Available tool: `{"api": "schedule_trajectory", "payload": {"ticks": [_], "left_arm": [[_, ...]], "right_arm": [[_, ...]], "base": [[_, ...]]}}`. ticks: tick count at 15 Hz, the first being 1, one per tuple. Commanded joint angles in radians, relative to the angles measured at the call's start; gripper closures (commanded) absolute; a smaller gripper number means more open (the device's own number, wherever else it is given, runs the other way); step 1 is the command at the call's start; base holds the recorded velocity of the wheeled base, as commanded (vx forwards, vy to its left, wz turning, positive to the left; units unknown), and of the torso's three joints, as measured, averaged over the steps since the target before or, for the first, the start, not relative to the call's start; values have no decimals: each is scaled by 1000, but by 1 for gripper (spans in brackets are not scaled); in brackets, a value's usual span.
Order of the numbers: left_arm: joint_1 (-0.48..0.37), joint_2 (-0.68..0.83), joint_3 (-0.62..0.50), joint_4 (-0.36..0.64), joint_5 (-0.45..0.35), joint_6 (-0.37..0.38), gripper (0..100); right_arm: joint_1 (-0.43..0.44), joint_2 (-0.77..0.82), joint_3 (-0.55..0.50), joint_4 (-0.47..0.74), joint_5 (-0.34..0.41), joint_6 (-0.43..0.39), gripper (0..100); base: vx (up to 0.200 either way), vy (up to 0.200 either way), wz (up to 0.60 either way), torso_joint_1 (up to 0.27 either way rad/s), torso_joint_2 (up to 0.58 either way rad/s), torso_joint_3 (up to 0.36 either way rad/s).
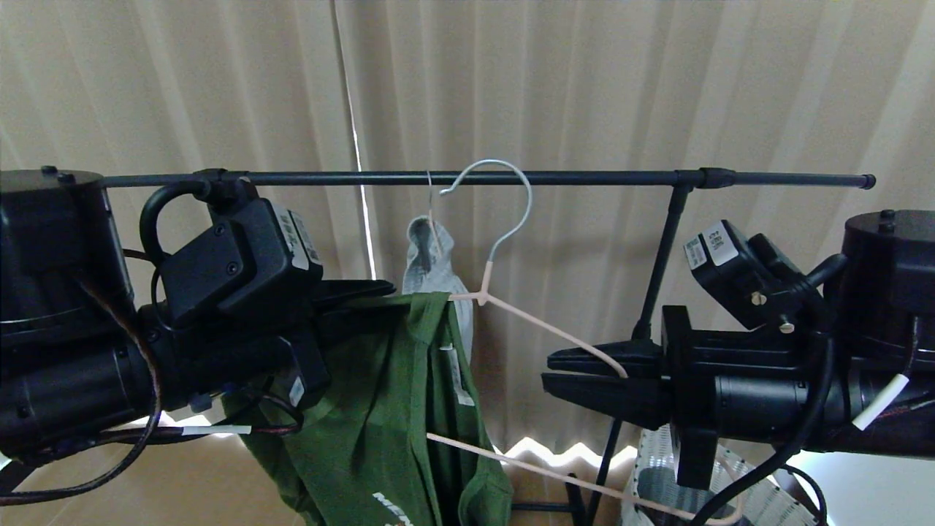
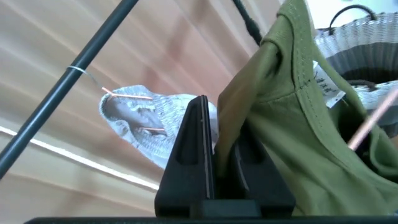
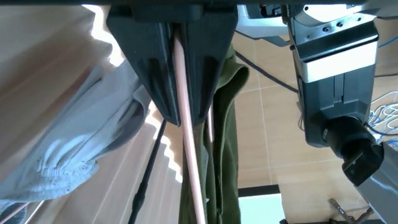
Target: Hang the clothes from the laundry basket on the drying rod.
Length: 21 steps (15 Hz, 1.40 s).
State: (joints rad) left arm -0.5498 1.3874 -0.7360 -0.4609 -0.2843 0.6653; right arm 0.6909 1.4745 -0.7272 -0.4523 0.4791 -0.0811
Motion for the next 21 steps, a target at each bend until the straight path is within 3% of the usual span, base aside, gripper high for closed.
{"api": "schedule_trajectory", "payload": {"ticks": [1,2,6,9,12,15,18,21], "left_arm": [[2,-4,-2,-1,10,2,100],[10,-2,-3,-1,30,2,100],[65,-2,-3,-1,177,16,100],[59,2,-3,-1,366,25,100],[41,4,1,-4,490,10,100],[16,2,-5,-38,494,-41,100],[-19,35,-60,-113,540,-47,100],[-52,47,-83,-140,571,-85,100]], "right_arm": [[1,0,3,1,-4,0,0],[1,-2,3,0,-17,-2,0],[-34,-5,29,-126,-194,-74,0],[-37,-10,69,-184,-258,-88,0],[-22,-10,101,-187,-278,-89,0],[29,10,115,-181,-306,-89,0],[121,84,112,-186,-399,-68,0],[151,99,91,-186,-452,-46,0]], "base": [[0,0,0,0,0,0],[0,0,0,0,0,0],[0,0,0,0,0,0],[0,0,0,0,0,0],[0,0,0,0,0,0],[0,0,0,0,0,0],[0,0,0,0,0,0],[0,0,0,0,0,0]]}}
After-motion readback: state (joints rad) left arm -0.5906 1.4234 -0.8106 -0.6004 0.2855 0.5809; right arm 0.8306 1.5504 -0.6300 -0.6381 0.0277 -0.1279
